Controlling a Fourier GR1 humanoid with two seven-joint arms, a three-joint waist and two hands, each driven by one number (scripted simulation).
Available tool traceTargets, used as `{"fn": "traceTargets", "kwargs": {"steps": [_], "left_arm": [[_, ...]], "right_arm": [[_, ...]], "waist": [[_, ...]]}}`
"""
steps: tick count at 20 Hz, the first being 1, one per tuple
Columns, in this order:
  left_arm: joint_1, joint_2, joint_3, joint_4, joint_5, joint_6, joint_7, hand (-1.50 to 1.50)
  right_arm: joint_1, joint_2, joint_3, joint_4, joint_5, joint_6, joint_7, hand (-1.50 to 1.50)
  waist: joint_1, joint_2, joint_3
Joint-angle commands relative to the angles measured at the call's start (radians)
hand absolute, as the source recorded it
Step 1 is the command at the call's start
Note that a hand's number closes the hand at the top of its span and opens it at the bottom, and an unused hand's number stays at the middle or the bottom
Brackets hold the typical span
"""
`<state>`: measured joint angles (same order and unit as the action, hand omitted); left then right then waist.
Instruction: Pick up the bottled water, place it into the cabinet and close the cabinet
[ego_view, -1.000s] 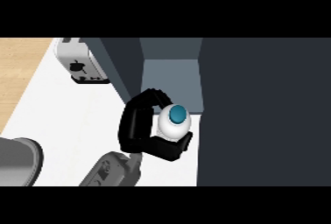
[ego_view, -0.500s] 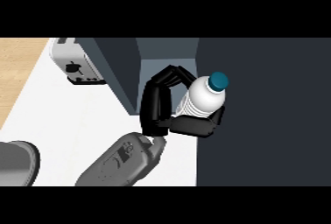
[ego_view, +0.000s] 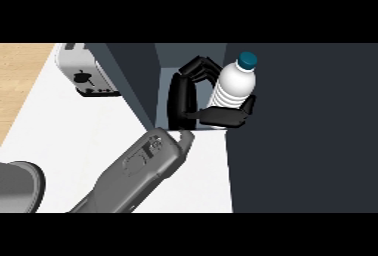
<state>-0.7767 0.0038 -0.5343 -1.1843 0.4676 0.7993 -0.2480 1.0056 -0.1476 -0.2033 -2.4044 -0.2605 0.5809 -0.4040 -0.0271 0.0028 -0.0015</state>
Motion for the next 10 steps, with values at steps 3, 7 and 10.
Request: {"fn": "traceTargets", "kwargs": {"steps": [3,7,10], "left_arm": [[-0.056,0.007,0.077,0.160,0.000,-0.053,-0.051,1.50],[-0.094,-0.004,0.047,0.269,0.044,-0.017,-0.080,1.50],[-0.131,-0.004,0.111,0.336,0.069,-0.061,-0.085,1.50]], "right_arm": [[-0.016,0.000,-0.011,-0.098,-0.117,-0.015,0.084,-1.50],[0.031,0.003,-0.018,-0.135,-0.155,0.013,0.080,-1.50],[0.004,-0.028,-0.069,-0.082,-0.181,0.034,0.066,-1.50]], "waist": [[0.008,0.003,0.001],[-0.016,0.005,0.000],[-0.006,0.004,0.001]]}}
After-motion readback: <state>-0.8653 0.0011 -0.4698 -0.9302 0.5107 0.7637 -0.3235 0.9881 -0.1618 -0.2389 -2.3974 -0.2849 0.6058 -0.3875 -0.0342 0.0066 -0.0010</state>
